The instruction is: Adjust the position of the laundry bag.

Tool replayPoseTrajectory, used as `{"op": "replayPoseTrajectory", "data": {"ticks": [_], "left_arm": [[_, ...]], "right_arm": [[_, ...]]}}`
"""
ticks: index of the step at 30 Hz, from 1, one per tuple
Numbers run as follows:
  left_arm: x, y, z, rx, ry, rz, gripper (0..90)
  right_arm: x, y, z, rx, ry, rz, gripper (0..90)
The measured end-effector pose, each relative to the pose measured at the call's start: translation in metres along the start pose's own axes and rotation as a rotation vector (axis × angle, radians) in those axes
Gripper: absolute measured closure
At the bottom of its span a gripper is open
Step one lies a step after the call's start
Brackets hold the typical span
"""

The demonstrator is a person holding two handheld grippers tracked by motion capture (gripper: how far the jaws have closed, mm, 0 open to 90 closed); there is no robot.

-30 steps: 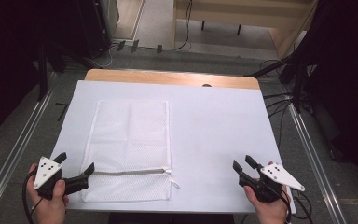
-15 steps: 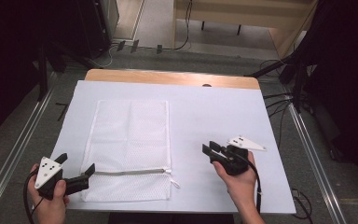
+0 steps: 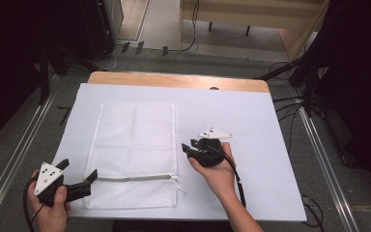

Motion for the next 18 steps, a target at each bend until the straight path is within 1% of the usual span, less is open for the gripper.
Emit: {"op": "replayPoseTrajectory", "data": {"ticks": [1, 2, 3, 4, 5, 6, 8, 11, 13, 16, 17, 18], "left_arm": [[0.000, 0.000, 0.000, 0.002, 0.001, 0.001, 0.0], [0.000, 0.000, 0.000, 0.003, -0.001, 0.001, 0.0], [0.000, 0.000, 0.000, 0.003, -0.004, 0.002, 0.0], [0.000, -0.001, -0.001, 0.003, -0.003, 0.003, 0.0], [0.000, -0.001, -0.001, 0.003, -0.004, 0.001, 0.0], [0.000, -0.001, -0.001, 0.002, -0.005, 0.002, 0.0], [0.001, -0.001, -0.001, 0.004, -0.005, 0.003, 0.0], [0.001, -0.001, -0.001, 0.007, -0.007, 0.003, 0.0], [0.001, -0.001, -0.001, 0.008, -0.005, 0.003, 0.0], [0.001, -0.001, -0.001, 0.008, -0.006, 0.004, 0.0], [0.001, -0.001, -0.001, 0.008, -0.006, 0.004, 0.0], [0.001, -0.002, -0.001, 0.009, -0.005, 0.004, 0.0]], "right_arm": [[-0.001, -0.001, -0.005, -0.024, -0.018, -0.016, 64.9], [-0.002, -0.001, -0.010, -0.031, -0.032, -0.027, 64.7], [-0.003, -0.001, -0.014, -0.023, -0.042, -0.028, 65.1], [-0.004, -0.001, -0.019, -0.025, -0.060, -0.041, 66.0], [-0.005, -0.001, -0.023, -0.034, -0.082, -0.056, 66.3], [-0.006, 0.000, -0.027, -0.034, -0.104, -0.078, 66.5], [-0.008, 0.002, -0.035, -0.007, -0.129, -0.095, 66.6], [-0.009, 0.006, -0.045, 0.012, -0.168, -0.111, 67.4], [-0.009, 0.007, -0.050, 0.016, -0.180, -0.120, 68.4], [-0.008, 0.010, -0.055, 0.021, -0.203, -0.160, 68.6], [-0.008, 0.010, -0.055, 0.021, -0.203, -0.160, 68.6], [-0.008, 0.011, -0.058, 0.029, -0.210, -0.172, 68.8]]}}
Point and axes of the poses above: each handheld gripper's, and its own axes: z roughly backward along the jaws, x roughly out of its underside, y roughly to its right, the point moved 2 cm from there along -z, roughly forward along the jaws, and after that the axes turned 7 degrees about -x, right-handed, at the moved point
